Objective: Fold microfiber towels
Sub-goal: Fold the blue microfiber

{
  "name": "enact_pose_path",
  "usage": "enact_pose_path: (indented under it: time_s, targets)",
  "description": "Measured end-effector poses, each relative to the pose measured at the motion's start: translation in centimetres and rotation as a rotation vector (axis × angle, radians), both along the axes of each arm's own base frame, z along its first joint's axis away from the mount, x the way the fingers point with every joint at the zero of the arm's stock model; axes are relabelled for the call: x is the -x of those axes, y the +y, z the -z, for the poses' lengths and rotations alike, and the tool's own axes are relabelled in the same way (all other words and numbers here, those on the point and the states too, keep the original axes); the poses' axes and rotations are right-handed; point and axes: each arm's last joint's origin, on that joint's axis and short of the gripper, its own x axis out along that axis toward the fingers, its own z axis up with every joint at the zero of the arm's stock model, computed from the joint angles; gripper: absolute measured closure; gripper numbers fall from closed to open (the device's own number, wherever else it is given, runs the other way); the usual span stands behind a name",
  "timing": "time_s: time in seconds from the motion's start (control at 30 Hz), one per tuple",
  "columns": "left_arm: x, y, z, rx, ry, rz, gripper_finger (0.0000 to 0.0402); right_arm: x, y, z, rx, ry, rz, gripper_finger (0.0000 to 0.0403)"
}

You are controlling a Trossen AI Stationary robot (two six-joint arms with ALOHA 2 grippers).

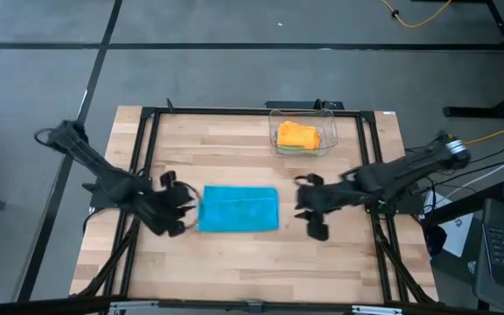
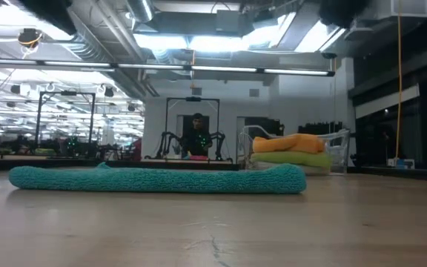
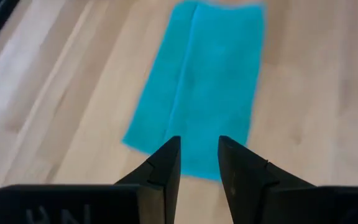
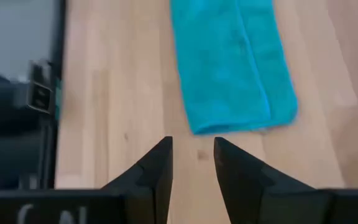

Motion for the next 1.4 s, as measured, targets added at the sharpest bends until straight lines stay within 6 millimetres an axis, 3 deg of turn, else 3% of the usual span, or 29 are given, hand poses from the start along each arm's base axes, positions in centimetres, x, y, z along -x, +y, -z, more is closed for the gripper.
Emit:
enact_pose_path:
  time_s: [0.07,0.17,0.27,0.33,0.4,0.47,0.57,0.7,0.8,1.03,1.4]
  targets:
    - [1.8,0.5,0.5,0.042,-0.12,0.035,0.0302,2.3,-0.5,1.3,-0.038,-0.124,0.006,0.0283]
    - [3.5,0.9,3.1,0.115,-0.374,0.113,0.0302,4.5,-0.8,5.3,-0.203,-0.361,-0.019,0.0283]
    - [3.6,2.0,5.7,0.169,-0.671,0.162,0.0302,5.5,-2.1,9.4,-0.386,-0.511,0.001,0.0283]
    - [3.1,3.3,6.5,0.18,-0.858,0.167,0.0302,5.7,-3.6,10.9,-0.424,-0.542,0.054,0.0283]
    - [2.4,4.7,6.2,0.168,-0.965,0.225,0.0302,5.3,-4.8,10.6,-0.416,-0.593,0.052,0.0283]
    - [1.7,5.8,5.8,0.129,-0.956,0.343,0.0302,4.8,-5.7,9.8,-0.326,-0.624,-0.022,0.0283]
    - [0.7,7.3,6.7,0.125,-0.764,0.399,0.0302,4.0,-6.5,8.6,-0.129,-0.593,-0.105,0.0283]
    - [0.6,8.8,8.9,0.209,-0.51,0.23,0.0302,3.4,-7.1,8.2,0.044,-0.501,-0.083,0.0283]
    - [0.8,9.2,9.8,0.268,-0.43,0.148,0.0302,2.9,-7.3,7.2,0.067,-0.535,-0.049,0.0283]
    - [0.8,9.3,9.6,0.264,-0.449,0.135,0.0302,2.4,-7.3,5.4,0.061,-0.589,-0.034,0.0283]
    - [0.8,9.7,9.6,0.18,-0.462,0.041,0.0302,2.3,-7.2,4.8,0.06,-0.617,-0.033,0.0283]
